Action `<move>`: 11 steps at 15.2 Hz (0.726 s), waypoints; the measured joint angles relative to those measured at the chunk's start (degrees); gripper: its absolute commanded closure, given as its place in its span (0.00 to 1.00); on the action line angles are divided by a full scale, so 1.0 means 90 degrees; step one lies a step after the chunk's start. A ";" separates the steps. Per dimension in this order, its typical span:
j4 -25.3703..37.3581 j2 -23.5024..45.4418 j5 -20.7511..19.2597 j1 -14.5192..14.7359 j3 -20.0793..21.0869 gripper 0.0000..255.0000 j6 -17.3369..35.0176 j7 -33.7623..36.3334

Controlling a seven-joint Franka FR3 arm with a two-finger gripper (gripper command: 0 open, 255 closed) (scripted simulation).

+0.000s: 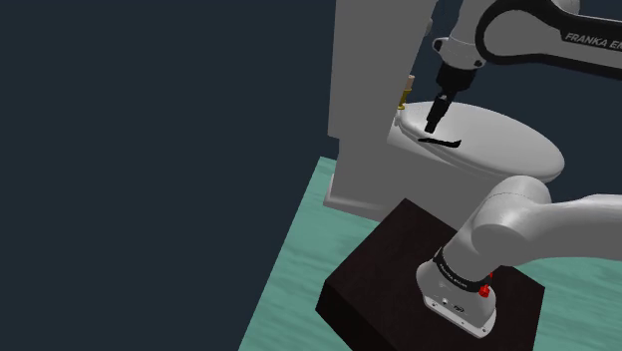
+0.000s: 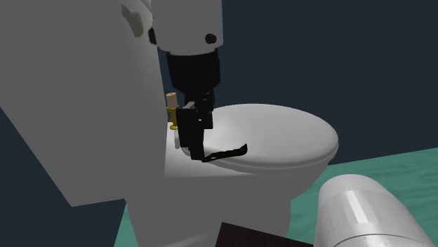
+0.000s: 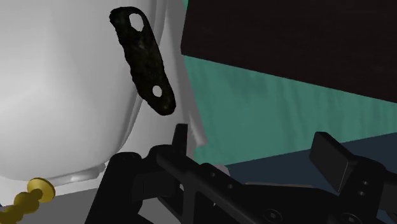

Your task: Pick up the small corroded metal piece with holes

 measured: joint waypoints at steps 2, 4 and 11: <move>-0.0217 -0.0109 -0.0323 -0.0057 -0.0395 0.00 0.0178 -0.0507; -0.0378 -0.0173 -0.0622 -0.0093 -0.0771 0.00 0.0364 -0.0995; -0.0469 0.0175 -0.1460 -0.0111 -0.1957 0.00 0.1098 -0.2310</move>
